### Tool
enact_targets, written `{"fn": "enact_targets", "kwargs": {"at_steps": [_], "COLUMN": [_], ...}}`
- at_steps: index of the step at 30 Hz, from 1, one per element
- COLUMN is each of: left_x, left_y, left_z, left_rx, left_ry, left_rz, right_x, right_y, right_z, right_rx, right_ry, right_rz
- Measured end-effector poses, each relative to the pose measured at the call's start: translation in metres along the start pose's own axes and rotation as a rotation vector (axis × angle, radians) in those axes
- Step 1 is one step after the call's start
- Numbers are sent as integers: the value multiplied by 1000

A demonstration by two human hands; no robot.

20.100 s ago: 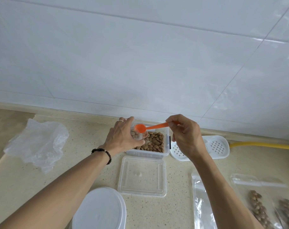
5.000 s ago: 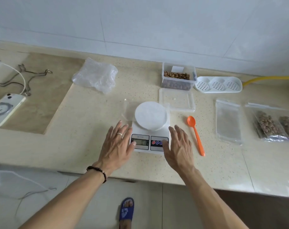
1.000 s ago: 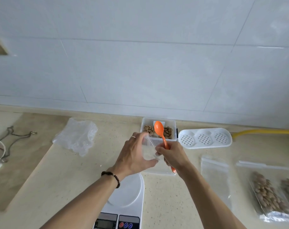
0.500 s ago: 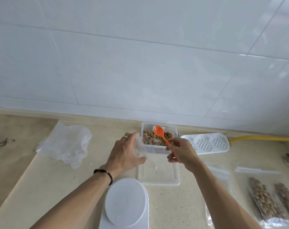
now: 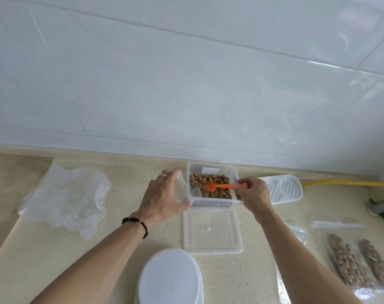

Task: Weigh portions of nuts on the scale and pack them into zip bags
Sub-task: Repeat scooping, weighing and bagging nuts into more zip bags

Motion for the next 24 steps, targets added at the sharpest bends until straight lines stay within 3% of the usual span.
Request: {"fn": "enact_targets", "kwargs": {"at_steps": [7,13,17,24], "left_x": [-1,11,13,18], "left_y": [-9,-14,-17,-20], "left_z": [14,12,8,14], "left_rx": [20,54,64,74], "left_ry": [-20,-8,3,-8], "left_rz": [-29,6,28,58], "right_x": [6,20,12,-15], "right_y": [15,-2,-19,-19], "right_z": [21,21,17,25], "right_rx": [-165,-79,45,46], "right_ry": [75,224,169,-30], "right_rz": [136,22,93,221]}}
Point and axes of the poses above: each hand's wrist, its own z-axis towards the middle knuckle, its own y-axis out of the back of the hand, x = y × z, the point moved 9 cm from there along z, towards the middle knuckle, and after that the axes turned 4 degrees about -x, right-handed, at the moved point
